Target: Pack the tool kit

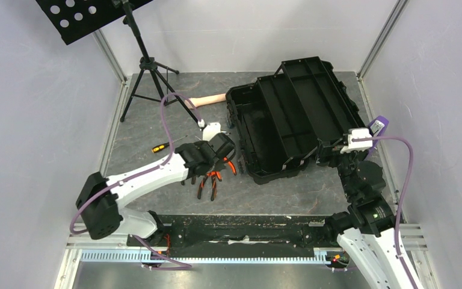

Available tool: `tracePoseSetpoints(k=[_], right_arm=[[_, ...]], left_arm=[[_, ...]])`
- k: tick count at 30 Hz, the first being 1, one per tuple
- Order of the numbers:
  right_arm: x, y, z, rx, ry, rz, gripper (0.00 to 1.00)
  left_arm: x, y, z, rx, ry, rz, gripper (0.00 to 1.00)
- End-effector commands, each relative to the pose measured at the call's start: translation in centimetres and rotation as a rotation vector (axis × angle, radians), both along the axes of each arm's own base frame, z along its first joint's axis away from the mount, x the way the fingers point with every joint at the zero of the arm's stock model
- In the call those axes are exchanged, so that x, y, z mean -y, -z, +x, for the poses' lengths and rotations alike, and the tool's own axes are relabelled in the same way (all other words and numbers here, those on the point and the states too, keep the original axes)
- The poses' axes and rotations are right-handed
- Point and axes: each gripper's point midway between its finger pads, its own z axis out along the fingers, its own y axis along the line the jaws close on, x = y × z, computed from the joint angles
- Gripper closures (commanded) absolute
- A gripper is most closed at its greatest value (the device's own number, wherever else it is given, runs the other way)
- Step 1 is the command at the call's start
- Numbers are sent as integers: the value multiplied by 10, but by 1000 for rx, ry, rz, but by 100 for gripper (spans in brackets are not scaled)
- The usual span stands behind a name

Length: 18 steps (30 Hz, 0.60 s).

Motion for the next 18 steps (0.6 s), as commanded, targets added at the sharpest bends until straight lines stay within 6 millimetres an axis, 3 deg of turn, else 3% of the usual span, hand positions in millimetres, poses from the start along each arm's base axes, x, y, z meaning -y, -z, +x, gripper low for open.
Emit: tracePoseSetpoints(k=[1,4,8,13,18], right_arm=[[20,-17,-4,100,107,25,7],[29,-16,-9,121,151,32,5],[38,-15,-17,176,196,56,2],[56,-8,-28,230,284,91,2],[68,-3,-38,307,338,160,2]], left_arm=[[-12,-78,37,245,32,60,98],[2,-109,53,313,114,81,98],[29,-134,77,359,200,120,98],[71,-139,105,342,270,126,98],[101,-124,134,283,297,81,98]])
